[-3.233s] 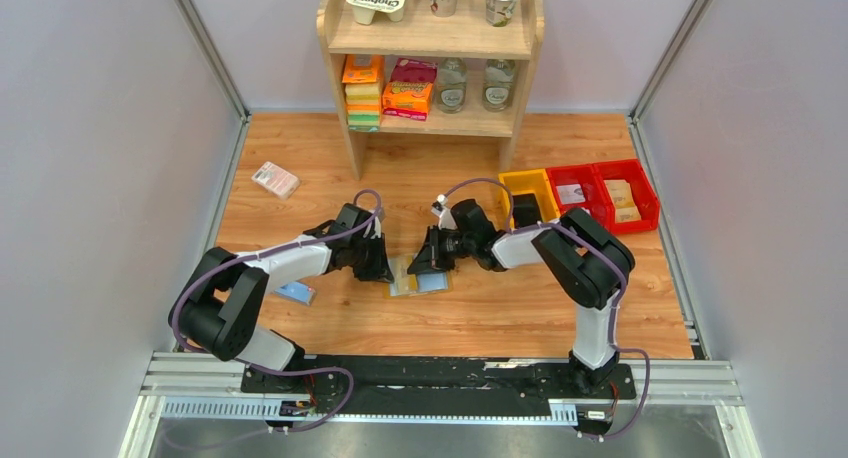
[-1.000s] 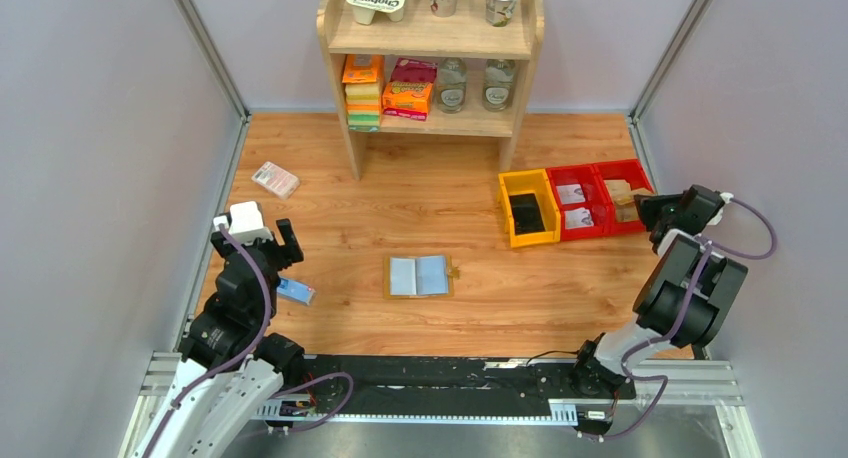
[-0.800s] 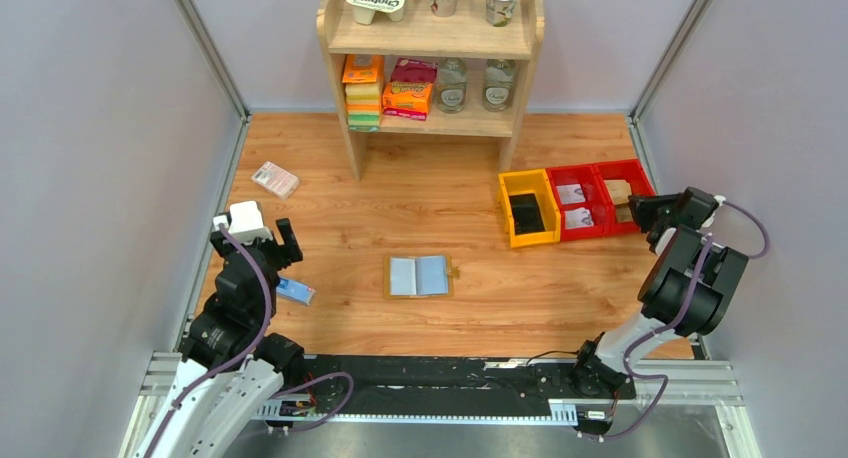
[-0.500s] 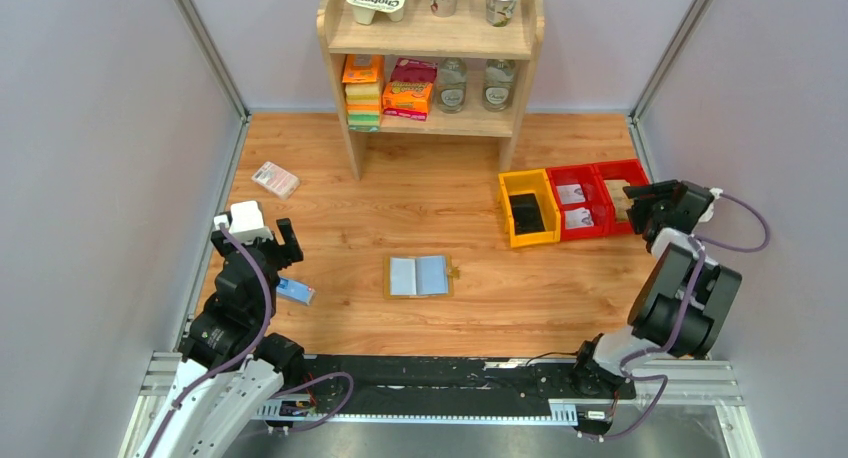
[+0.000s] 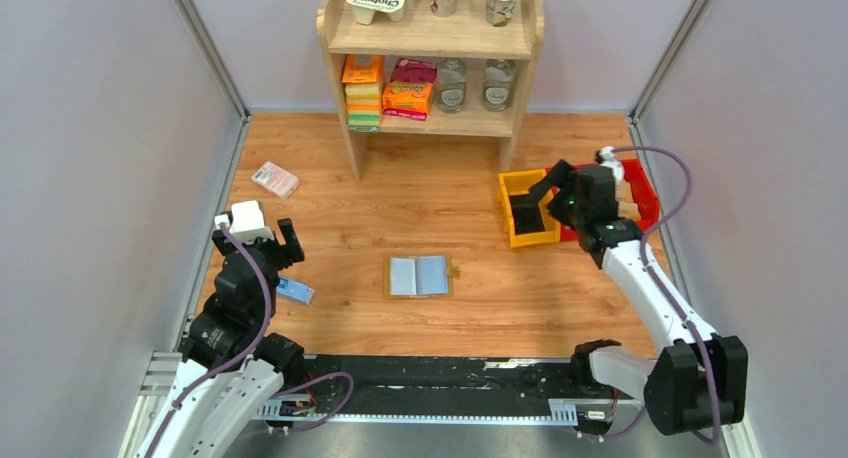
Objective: Take the credit cards out of the card holder
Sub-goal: Move the card holder to the center of the board.
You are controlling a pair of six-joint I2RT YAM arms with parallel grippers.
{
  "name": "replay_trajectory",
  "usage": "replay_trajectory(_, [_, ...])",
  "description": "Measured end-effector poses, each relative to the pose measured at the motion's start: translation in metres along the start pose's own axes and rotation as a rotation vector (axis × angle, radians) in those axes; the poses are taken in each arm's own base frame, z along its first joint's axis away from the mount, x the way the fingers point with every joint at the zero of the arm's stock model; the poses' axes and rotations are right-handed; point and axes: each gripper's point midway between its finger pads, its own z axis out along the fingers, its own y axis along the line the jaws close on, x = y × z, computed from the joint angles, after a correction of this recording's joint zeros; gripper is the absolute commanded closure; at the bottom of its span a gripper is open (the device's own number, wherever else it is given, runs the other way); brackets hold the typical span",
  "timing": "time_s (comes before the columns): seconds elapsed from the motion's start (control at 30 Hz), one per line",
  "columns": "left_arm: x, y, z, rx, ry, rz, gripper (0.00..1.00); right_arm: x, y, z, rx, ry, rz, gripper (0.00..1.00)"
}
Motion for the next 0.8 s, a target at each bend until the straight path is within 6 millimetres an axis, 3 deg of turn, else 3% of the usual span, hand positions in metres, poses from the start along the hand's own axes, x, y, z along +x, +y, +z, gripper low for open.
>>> replay_trajectory(0.13, [0.0,0.0,0.0,0.002,-0.002,-0.002,0.14,0.063,0.045,-0.018,-0.091,0.113,-0.163,0.1])
replay_trajectory(0.33, [-0.001,0.001,-0.001,0.002,-0.008,-0.007,0.14,0.176,0.111,-0.044,-0.214,0.305,-0.471,0.12])
replay_trajectory(0.5, [-0.002,0.002,-0.002,-0.002,-0.009,-0.01,0.14,0.263,0.15,-0.062,-0.311,0.427,-0.697,0.15])
replay_trajectory(0.63, [-0.002,0.003,-0.002,-0.007,-0.011,-0.011,0.14,0.305,0.163,-0.063,-0.34,0.491,-0.783,0.2])
replay_trajectory(0.8, [-0.003,0.006,-0.004,-0.016,-0.018,-0.016,0.14,0.336,0.161,-0.052,-0.328,0.555,-0.83,0.24])
